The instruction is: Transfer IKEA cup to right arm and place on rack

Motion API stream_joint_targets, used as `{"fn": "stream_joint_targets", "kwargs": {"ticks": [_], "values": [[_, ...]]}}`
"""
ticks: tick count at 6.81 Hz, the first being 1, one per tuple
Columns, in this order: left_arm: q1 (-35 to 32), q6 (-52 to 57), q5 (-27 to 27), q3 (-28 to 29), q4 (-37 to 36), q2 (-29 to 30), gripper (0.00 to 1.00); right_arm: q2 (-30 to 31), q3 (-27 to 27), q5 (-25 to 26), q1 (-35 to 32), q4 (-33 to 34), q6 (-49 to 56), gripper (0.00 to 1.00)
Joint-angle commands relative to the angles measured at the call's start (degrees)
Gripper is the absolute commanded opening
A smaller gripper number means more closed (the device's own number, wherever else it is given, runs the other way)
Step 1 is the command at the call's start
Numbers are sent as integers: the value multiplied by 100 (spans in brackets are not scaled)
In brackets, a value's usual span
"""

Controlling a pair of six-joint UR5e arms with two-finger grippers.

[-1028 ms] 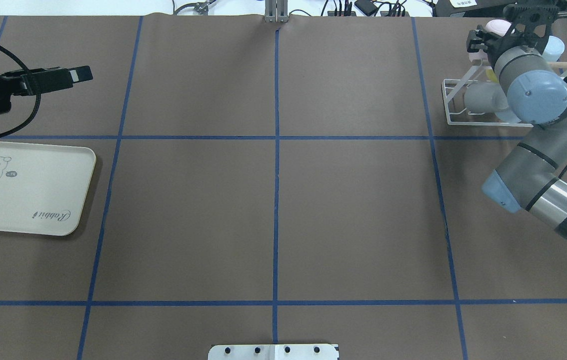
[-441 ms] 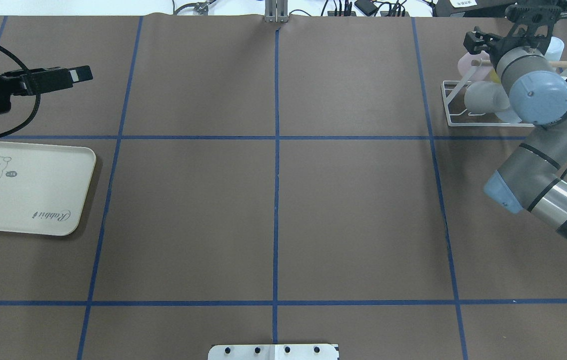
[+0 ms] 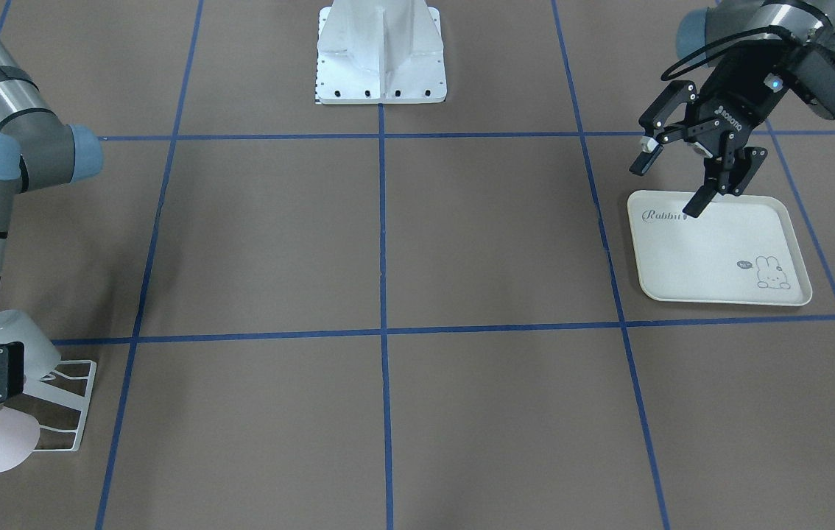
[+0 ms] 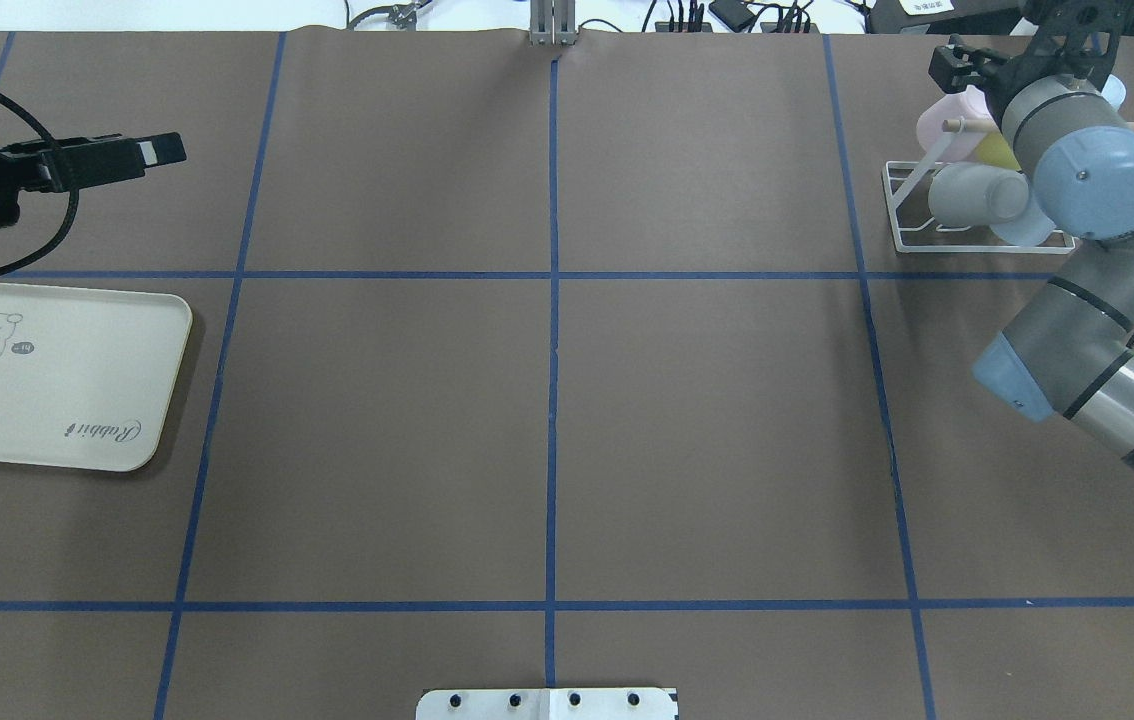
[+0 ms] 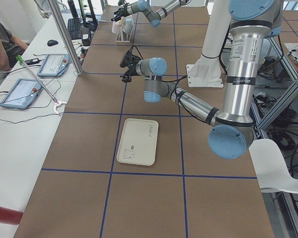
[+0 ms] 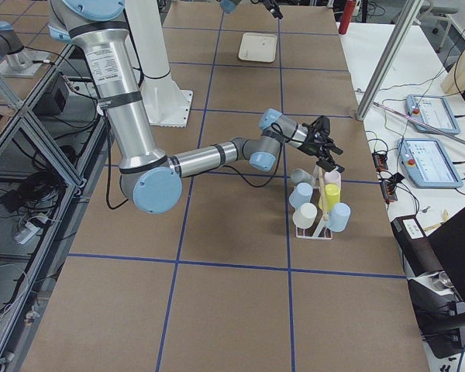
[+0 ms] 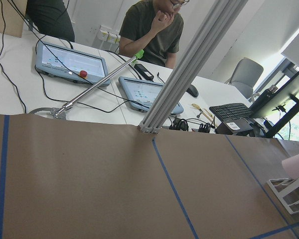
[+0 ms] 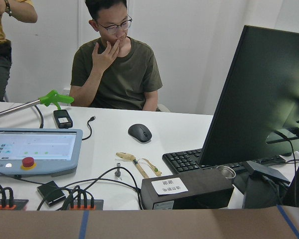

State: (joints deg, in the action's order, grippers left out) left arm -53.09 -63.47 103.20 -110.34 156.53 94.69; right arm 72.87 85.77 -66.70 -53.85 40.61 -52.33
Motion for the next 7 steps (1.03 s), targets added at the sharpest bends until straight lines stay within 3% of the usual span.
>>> {"fn": "stream_joint_targets", "kwargs": {"ticks": [1,3,5,7], "values": [[-444,699,382,-14,-96,-177,99,340,465,-1102,-702,156,501,100],[-1269,1910,1128,20,-700,-179,99,753,809,-2402,-1457,447,1316,100],[-1965,3974,1343,82,-1439,-511,99,1227,801,-4428,-2458,709,2387,100],[-2344,5206,1413,135,-1948,-732,99,1493,819,-6083,-3399,1794,3995,100]]}}
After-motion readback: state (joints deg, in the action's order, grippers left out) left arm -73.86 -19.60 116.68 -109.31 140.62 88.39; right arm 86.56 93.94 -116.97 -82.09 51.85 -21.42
